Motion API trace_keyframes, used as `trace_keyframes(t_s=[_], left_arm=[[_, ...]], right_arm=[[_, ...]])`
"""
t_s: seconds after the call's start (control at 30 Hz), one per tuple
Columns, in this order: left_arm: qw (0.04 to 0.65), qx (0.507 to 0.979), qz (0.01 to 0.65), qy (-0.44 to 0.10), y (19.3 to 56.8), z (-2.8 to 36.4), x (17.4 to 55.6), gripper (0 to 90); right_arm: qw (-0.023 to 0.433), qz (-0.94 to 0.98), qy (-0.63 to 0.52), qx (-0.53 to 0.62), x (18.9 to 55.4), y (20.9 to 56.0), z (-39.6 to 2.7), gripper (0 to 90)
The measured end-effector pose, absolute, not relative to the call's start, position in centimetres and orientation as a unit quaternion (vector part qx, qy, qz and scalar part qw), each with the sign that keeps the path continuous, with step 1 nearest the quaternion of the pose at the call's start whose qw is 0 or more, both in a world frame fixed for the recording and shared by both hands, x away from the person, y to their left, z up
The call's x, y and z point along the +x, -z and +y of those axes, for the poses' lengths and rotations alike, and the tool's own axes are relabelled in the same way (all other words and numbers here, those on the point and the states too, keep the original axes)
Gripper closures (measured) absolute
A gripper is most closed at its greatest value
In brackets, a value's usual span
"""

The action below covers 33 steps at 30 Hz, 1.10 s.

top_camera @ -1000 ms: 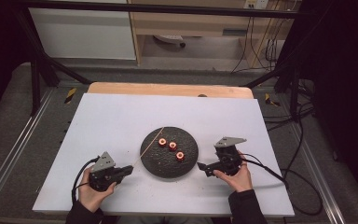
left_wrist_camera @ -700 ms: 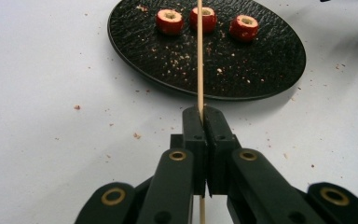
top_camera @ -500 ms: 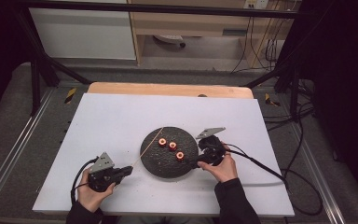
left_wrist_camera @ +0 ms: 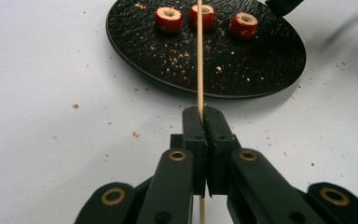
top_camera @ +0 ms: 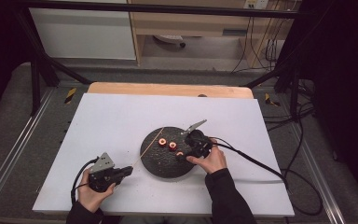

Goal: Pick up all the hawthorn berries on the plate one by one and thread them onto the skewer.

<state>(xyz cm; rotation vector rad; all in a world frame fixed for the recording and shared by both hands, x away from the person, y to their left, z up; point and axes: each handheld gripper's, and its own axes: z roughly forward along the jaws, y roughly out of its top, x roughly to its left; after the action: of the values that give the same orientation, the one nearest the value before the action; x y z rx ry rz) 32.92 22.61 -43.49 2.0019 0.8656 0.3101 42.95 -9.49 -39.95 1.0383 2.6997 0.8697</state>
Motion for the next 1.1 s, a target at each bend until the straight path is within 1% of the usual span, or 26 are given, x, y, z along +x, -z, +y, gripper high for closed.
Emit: trace_keyframes(t_s=[0.37, 0.57, 0.7, 0.87, 1.1], left_arm=[[0.451, 0.811, 0.350, -0.125, 43.5, 22.6, 32.9, 88.3], [0.450, 0.812, 0.350, -0.126, 43.5, 22.6, 32.9, 88.3], [0.450, 0.812, 0.349, -0.126, 43.5, 22.6, 32.9, 88.3], [0.450, 0.812, 0.348, -0.126, 43.5, 22.6, 32.8, 88.3], [0.449, 0.813, 0.349, -0.127, 43.5, 22.6, 32.8, 88.3]], right_arm=[[0.035, 0.904, -0.250, 0.344, 43.9, 40.4, -8.0, 41.0], [0.029, 0.908, -0.239, 0.344, 44.1, 40.9, -7.7, 50.6], [0.029, 0.912, -0.232, 0.338, 44.3, 41.1, -7.6, 53.3], [0.028, 0.915, -0.225, 0.332, 44.5, 41.3, -7.2, 59.5], [0.018, 0.913, -0.223, 0.340, 44.6, 41.2, -7.2, 60.5]])
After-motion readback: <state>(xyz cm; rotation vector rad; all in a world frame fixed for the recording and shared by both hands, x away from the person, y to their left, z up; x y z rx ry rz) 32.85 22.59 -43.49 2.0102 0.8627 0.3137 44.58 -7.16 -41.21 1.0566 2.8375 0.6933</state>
